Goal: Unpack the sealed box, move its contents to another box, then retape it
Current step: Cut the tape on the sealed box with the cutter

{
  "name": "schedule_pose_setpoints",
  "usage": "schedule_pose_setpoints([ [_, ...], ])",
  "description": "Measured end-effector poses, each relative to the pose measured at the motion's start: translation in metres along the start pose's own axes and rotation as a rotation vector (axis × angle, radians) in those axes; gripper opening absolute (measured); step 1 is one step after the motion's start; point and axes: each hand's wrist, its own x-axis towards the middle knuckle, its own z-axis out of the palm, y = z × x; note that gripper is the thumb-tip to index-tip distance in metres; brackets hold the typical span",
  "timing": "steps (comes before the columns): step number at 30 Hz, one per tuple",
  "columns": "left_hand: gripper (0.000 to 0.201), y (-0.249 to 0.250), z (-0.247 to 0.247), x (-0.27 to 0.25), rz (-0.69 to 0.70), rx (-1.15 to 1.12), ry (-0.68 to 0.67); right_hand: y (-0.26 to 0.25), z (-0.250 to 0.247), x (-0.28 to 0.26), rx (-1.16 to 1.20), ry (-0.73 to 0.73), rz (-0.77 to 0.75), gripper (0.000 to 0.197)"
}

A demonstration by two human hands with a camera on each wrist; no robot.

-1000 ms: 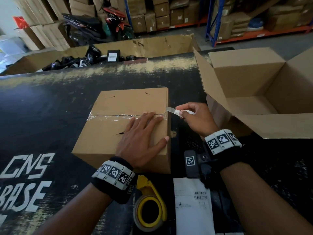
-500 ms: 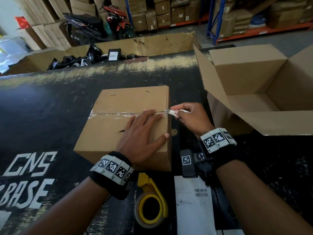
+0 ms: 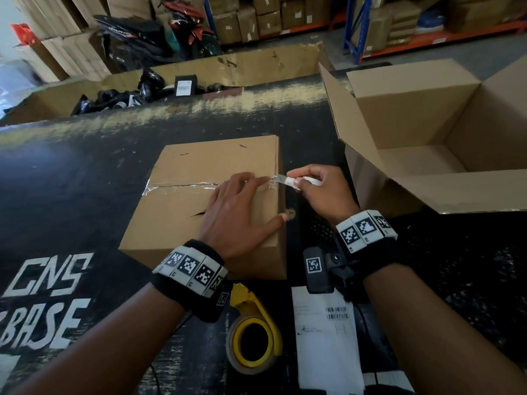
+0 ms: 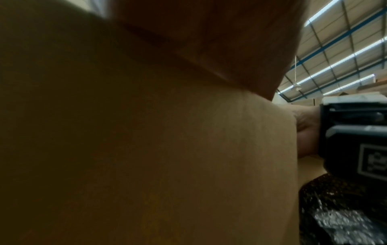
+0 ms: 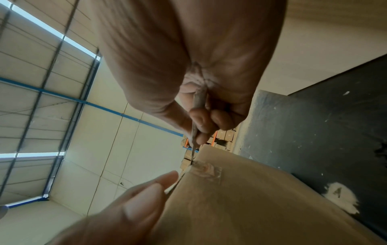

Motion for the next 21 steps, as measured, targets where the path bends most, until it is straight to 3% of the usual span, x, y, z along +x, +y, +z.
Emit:
schedule_pose_setpoints([
  [6,0.074,0.004,0.002,0.005,-0.05,-0.119,0.071,-0.005,-0.009,-0.006,-0.014,-0.05,0.008,0.019],
  [11,0.068,0.006,0.004,0.004,-0.065,-0.151,0.11,-0.001,-0.005,-0.01,-0.011,-0.006,0.002,0.02],
  [21,0.035,0.005,0.008,0.0,-0.002,-0.238,0.228,0.003,-0.004,-0.009,0.038,-0.014,0.025,0.021],
])
